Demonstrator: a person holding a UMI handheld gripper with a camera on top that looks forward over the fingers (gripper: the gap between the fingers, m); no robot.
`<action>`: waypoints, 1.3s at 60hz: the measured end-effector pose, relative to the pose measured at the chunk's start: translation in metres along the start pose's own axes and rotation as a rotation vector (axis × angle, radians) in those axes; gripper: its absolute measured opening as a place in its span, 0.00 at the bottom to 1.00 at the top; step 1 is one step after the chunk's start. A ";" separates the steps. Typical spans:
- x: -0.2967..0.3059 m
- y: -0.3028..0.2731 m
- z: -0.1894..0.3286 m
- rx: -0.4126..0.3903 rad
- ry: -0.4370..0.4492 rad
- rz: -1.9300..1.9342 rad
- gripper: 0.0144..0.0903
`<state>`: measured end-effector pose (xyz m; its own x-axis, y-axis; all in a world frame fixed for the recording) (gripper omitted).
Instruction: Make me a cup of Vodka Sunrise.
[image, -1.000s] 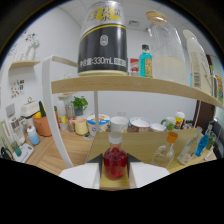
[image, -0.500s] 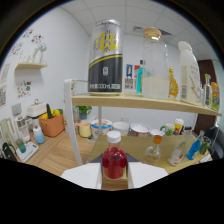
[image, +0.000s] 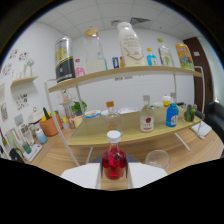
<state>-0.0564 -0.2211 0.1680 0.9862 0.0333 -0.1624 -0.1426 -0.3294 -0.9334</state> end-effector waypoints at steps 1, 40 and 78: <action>0.002 0.001 0.000 -0.003 -0.002 0.031 0.26; 0.017 -0.036 0.009 0.043 -0.363 1.435 0.26; 0.015 -0.066 -0.007 0.103 -0.392 1.423 0.26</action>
<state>-0.0316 -0.2051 0.2292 -0.0671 -0.0005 -0.9977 -0.9695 -0.2363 0.0654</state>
